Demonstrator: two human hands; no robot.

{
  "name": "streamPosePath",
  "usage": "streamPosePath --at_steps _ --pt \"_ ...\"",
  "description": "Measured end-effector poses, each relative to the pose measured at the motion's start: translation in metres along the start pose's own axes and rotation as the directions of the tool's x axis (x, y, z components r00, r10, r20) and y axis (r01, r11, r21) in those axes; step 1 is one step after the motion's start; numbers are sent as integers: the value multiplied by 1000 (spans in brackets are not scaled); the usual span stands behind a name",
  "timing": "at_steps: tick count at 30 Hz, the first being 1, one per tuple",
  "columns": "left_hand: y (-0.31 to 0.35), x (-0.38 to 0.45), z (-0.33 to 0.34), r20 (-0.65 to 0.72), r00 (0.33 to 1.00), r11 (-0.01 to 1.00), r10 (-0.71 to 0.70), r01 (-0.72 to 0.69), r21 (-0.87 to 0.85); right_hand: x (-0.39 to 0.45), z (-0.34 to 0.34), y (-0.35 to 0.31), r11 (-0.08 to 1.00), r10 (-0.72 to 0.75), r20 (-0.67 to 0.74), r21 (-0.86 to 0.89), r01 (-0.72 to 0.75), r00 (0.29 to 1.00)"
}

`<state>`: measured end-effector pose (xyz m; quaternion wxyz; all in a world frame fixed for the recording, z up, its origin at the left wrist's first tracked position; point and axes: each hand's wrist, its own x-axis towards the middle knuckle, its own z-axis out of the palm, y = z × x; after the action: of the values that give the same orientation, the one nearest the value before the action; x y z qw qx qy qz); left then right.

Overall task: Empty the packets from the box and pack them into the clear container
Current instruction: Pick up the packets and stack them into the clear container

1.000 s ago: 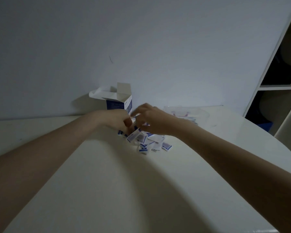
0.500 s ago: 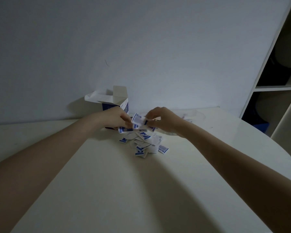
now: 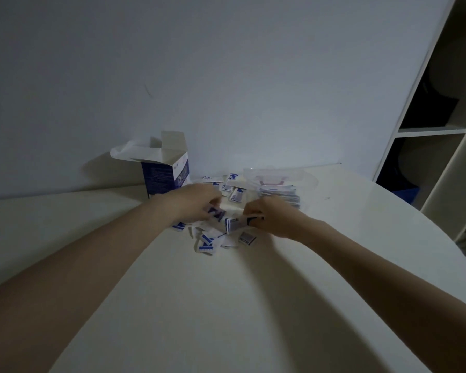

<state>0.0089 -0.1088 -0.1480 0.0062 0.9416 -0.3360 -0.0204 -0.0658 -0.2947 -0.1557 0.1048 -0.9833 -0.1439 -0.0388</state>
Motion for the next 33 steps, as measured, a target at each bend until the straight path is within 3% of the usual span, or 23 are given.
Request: streamPosePath --at_steps 3,4,6,7,9,10,12,15,17,19,21,23,26,28,33 --pt "-4 -2 -8 -153 987 998 -56 50 -46 3 6 0 999 29 -85 20 -28 996" --pt "-4 -3 -13 -207 974 993 -86 68 -92 4 5 -2 993 59 -124 104 -46 991" --pt "-2 -5 -23 -279 934 925 -224 113 -363 7 0 -9 926 141 -178 372 -66 974" --pt "-1 -6 -26 -256 924 830 -284 103 -549 9 -2 -12 873 181 -180 482 -74 967" --pt "6 -13 -31 -136 943 548 -304 56 -835 14 -5 -19 813 225 -156 573 -97 962" --pt "8 -16 -32 -93 956 432 -277 38 -901 16 -6 -22 780 237 -141 618 -101 961" --pt "13 -18 -30 -68 972 336 -223 11 -942 19 -8 -29 675 258 -113 732 -95 960" --pt "20 -22 -29 -68 979 417 -193 18 -909 18 -12 -34 612 289 -102 784 -102 952" --pt "23 -25 -28 -71 984 628 -163 49 -777 15 -17 -34 707 284 -173 702 -84 943" --pt "24 -28 -25 -61 992 843 -113 64 -533 10 -23 -32 838 248 -246 540 -81 937" --pt "27 -33 -20 34 997 937 -73 80 -341 4 -27 -27 939 181 -265 332 -86 947" --pt "35 -36 -9 116 992 971 -47 73 -229 -3 -28 -23 984 120 -239 156 -84 964" --pt "39 -37 9 50 995 972 -81 90 -218 -11 -24 -20 995 102 -183 41 -96 978" --pt "36 -39 11 -4 987 941 -161 152 -302 -14 -21 -18 993 115 -171 18 -114 979" --pt "18 -31 12 -177 959 966 -220 188 -180 -11 -20 -16 984 170 -172 86 -157 970"
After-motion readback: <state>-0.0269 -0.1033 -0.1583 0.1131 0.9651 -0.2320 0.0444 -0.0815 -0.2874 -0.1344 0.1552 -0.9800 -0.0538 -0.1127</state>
